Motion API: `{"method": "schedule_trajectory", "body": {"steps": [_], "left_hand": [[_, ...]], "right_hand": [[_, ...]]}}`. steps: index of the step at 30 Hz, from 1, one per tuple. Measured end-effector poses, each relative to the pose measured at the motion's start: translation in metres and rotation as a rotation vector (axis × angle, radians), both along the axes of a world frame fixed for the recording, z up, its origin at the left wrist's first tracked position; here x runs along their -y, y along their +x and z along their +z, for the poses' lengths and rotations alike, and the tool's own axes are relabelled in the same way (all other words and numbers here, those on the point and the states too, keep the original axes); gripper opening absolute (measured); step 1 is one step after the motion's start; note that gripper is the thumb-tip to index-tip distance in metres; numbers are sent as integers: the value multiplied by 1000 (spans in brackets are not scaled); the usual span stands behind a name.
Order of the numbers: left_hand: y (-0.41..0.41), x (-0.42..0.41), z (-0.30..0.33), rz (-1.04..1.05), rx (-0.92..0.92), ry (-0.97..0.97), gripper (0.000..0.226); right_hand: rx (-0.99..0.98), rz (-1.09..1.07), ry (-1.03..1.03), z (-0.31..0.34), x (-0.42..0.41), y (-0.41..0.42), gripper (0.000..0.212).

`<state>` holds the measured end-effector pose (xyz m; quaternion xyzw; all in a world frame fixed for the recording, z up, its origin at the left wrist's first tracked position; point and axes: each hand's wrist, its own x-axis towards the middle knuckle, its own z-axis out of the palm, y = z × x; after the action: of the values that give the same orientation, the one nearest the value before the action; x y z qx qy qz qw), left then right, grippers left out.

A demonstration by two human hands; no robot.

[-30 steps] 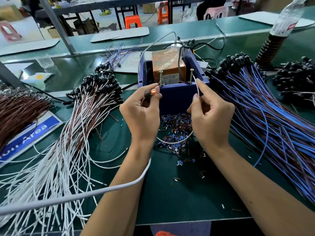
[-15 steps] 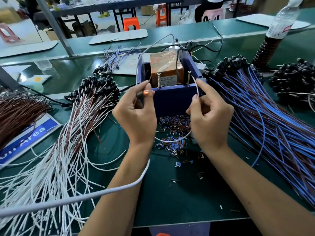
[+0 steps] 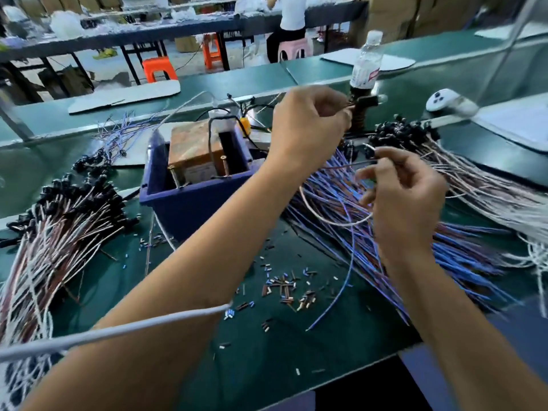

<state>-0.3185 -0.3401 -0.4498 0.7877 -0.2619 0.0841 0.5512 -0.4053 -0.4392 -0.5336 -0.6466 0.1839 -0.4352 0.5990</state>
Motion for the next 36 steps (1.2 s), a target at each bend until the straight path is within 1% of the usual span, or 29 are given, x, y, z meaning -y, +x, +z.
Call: {"method": "schedule_trajectory", "body": {"steps": [1,2,3,4,5,6,7,8,9,10,11,12,13,16,18,19,22,24,26,28,30,32,33,34,36], "left_hand": [[-1,17,4,-11,-42,-18,9],[-3,36,7,-37,-88,-38,13],[-4,51,9,-72,-148,-67,18],[-6,65,10,-122,-224,-112,21],[-10,82,12,-188,-316,-174,19],[-14,97,13,-247,-419,-251,15],[-19,114,15,-311,-526,-334,11],[-24,128,17,-367,-628,-420,9],[-27,140,19,-410,-715,-495,9],[-30,152,21,-447,-776,-548,11],[-31,161,23,-469,-810,-576,13],[-31,169,25,-477,-824,-583,13],[-29,174,27,-480,-833,-586,12],[-20,179,33,-425,-820,-568,12],[-14,181,32,-374,-828,-539,17],[-11,182,30,-372,-842,-556,18],[-7,186,21,-392,-870,-656,14],[-8,190,14,-406,-931,-717,13],[-10,196,6,-362,-931,-641,17],[-12,200,0,-317,-893,-525,17],[-13,203,-3,-366,-938,-548,13],[-15,206,-2,-426,-1017,-590,15],[-16,208,-3,-436,-1053,-581,18],[-18,210,-5,-438,-1083,-561,21],[-17,212,-12,-406,-1132,-498,28]], "right_hand": [[-43,-43,51,4,22,-5,18],[-101,-88,88,9,47,-12,25],[-188,-146,74,12,68,-19,37],[-301,-239,-14,15,86,-25,50],[-415,-354,-159,19,101,-36,59],[-494,-462,-332,23,108,-43,61],[-518,-541,-493,27,113,-50,59],[-498,-541,-610,30,116,-53,52],[-452,-463,-670,33,118,-52,44],[-411,-338,-677,36,121,-52,38],[-376,-201,-638,37,124,-52,38],[-347,-111,-584,38,129,-54,41],[-330,-78,-563,39,134,-55,41],[-271,-11,-527,43,155,-64,30],[-268,50,-498,48,169,-73,25],[-284,44,-507,51,176,-77,23],[-356,-71,-602,61,195,-89,23],[-413,-135,-663,67,204,-97,24],[-465,-230,-751,71,209,-105,27],[-449,-326,-804,76,215,-114,33],[-402,-398,-836,84,219,-121,33],[-361,-425,-854,90,221,-124,28],[-361,-438,-860,90,222,-124,27],[-384,-453,-872,88,224,-122,29],[-524,-447,-889,74,229,-116,33]]}}
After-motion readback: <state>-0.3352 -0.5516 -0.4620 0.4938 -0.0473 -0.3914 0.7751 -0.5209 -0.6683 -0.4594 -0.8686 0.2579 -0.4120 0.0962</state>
